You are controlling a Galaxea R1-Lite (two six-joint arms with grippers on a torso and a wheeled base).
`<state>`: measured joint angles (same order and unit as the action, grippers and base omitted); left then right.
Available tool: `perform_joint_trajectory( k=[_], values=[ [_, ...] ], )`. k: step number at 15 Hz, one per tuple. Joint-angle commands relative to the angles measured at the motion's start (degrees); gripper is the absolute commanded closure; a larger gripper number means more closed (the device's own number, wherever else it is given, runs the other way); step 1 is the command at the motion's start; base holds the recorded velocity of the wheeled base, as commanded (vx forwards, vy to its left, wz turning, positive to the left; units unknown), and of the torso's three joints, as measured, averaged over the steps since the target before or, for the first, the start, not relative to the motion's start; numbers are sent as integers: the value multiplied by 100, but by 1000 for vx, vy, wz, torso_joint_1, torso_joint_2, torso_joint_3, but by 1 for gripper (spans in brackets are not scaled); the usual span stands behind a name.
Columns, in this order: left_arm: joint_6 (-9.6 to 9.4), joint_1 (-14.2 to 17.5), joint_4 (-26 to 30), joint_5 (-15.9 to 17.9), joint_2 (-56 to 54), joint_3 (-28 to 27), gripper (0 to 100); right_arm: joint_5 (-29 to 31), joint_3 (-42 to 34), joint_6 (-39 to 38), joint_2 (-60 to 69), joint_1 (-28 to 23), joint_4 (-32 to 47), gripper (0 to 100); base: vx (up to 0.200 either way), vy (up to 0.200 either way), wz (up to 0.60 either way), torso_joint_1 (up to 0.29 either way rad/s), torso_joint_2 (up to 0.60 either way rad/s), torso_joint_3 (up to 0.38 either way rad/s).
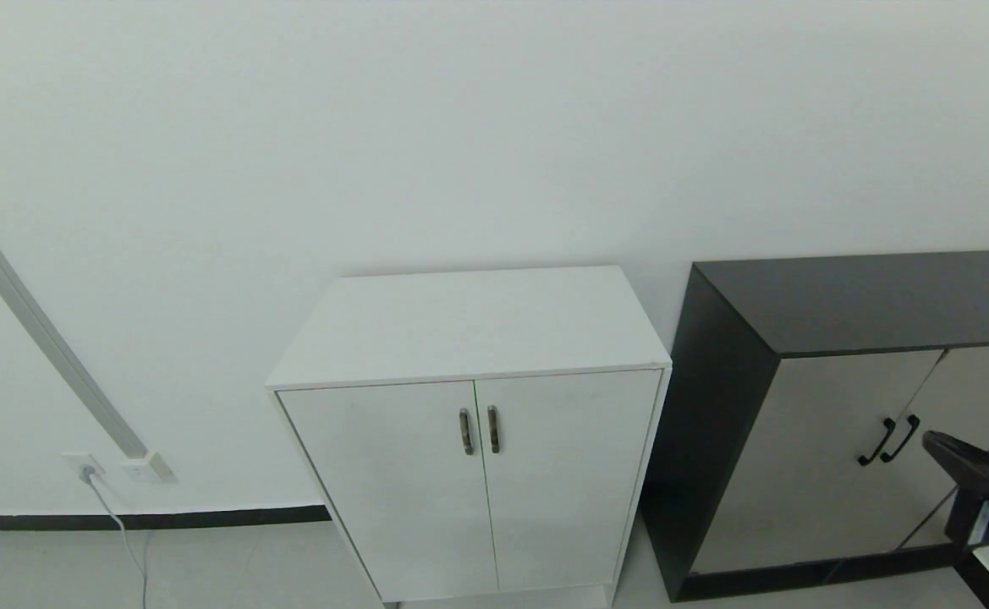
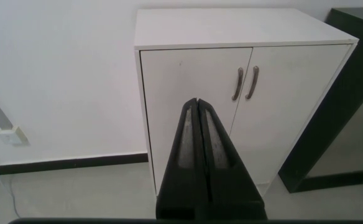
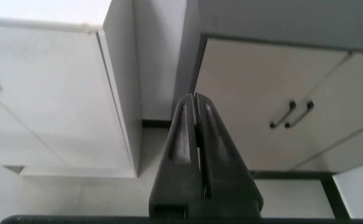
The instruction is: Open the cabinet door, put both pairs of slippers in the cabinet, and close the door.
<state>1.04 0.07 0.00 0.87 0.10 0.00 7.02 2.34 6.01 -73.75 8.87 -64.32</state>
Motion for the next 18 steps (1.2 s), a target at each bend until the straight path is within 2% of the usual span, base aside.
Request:
perform_joint_trajectory(
  k=[1,6,12,16,18],
  values=[
    [2,1,0,-7,-1,0,100,-17,-225,-12,1056,0,517,100,0,0,0,0,0,0],
    [2,1,0,1,-1,0,100,-69,-102,-12,2787,18,2547,100,0,0,0,0,0,0],
    [2,1,0,1,-1,0,100,-799,-49,5,4818,44,5289,100,0,0,0,0,0,0],
    [-7,1,0,1,-1,0,100,-1326,-23,67,5547,106,6115,100,0,0,0,0,0,0],
    [-7,1,0,1,-1,0,100,-1405,-58,216,5600,123,6309,100,0,0,0,0,0,0]
  ],
)
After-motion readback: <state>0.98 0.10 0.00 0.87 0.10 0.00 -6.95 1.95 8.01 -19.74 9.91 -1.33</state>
